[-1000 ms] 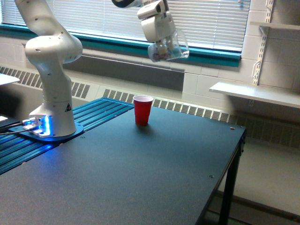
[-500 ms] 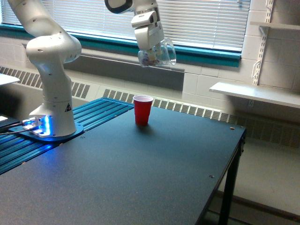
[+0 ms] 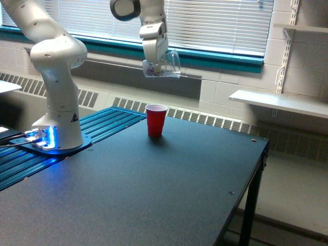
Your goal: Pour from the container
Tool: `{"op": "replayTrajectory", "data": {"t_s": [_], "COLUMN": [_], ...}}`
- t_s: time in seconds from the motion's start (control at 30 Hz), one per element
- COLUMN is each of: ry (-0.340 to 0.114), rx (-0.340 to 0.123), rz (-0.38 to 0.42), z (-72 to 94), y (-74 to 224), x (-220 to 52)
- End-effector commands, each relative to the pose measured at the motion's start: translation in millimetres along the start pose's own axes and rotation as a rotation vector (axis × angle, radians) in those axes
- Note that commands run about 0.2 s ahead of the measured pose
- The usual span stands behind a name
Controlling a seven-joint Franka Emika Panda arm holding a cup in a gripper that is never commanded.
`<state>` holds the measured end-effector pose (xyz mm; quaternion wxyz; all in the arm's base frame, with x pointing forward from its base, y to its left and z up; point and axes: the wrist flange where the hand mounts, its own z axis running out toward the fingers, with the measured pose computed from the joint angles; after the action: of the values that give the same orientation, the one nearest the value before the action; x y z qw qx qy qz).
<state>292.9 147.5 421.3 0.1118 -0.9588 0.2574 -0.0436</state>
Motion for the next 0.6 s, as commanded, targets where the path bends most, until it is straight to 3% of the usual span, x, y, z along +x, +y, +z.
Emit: {"op": "replayTrajectory", "data": {"t_s": [0.03,0.6], "ry": [-0.055,-0.174], "rx": [-0.024,-0.062], "rz": [-0.106,-0.194], "z": [16.5,46.4], "y": [-9.0,-12.8], "x": [-42.7,-112.4]}}
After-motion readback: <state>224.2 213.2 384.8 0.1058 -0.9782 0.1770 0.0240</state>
